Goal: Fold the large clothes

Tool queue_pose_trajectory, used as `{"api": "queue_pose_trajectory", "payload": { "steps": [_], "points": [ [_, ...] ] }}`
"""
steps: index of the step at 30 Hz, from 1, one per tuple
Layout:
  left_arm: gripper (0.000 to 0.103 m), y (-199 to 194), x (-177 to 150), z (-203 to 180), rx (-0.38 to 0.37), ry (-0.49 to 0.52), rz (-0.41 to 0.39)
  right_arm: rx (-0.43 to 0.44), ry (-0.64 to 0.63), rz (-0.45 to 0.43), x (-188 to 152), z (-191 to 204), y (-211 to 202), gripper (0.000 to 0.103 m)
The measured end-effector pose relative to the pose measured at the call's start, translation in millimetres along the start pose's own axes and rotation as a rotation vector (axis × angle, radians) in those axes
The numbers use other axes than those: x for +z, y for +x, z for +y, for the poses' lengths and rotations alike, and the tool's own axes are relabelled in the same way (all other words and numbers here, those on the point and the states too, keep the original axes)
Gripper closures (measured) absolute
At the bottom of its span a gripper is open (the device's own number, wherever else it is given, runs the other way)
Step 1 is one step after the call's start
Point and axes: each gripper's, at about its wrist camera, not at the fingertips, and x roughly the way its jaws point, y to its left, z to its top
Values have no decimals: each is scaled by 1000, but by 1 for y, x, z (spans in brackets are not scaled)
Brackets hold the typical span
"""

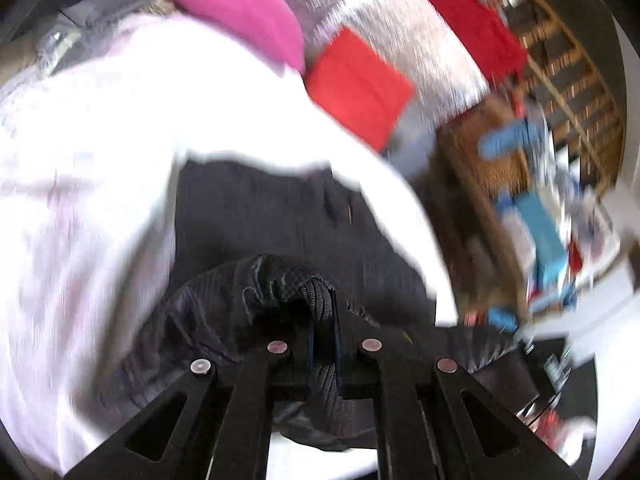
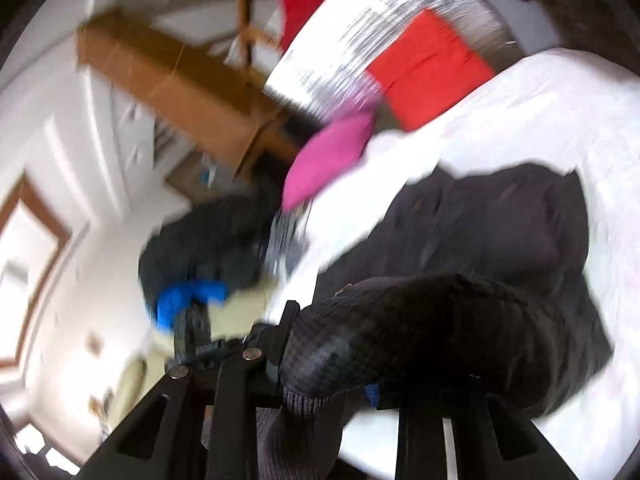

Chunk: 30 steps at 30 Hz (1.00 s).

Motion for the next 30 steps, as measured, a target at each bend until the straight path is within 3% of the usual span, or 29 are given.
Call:
{"api": "queue_pose_trajectory", "payload": {
  "steps": [4,6,10,15,18,19,20,21,24,25,27,30],
  "points": [
    [95,34,51,17,4,-76,-109,5,188,-103,42,-68,36,73],
    [95,62,63,28,-4,-106,-114,20,315,-129,54,-109,61,73],
    [94,115,69,36,83,-158,-89,-20,497,-130,61,-163,101,73],
    [87,135,77,39,73,-198,-70,38,645,-120,70,-193,114,71],
    [63,126,73,44,54,-244,-97,97,670,-123,68,-196,113,67],
    [48,116,70,39,81,-232,-130,109,667,-129,65,-195,111,65],
    [36,111,71,35,103,-212,-160,129,663,-143,64,-194,108,53],
    [32,101,71,29,122,-181,-198,164,657,-178,64,-190,101,36],
    [24,69,63,9,160,-75,-286,210,620,-315,69,-179,73,15],
    [17,61,58,6,178,-48,-300,191,592,-341,70,-174,65,11],
    [12,57,49,5,255,-7,-284,44,525,-326,75,-159,53,5],
    [11,65,40,18,376,17,-208,-230,386,-183,82,-139,57,5]
  ]
}}
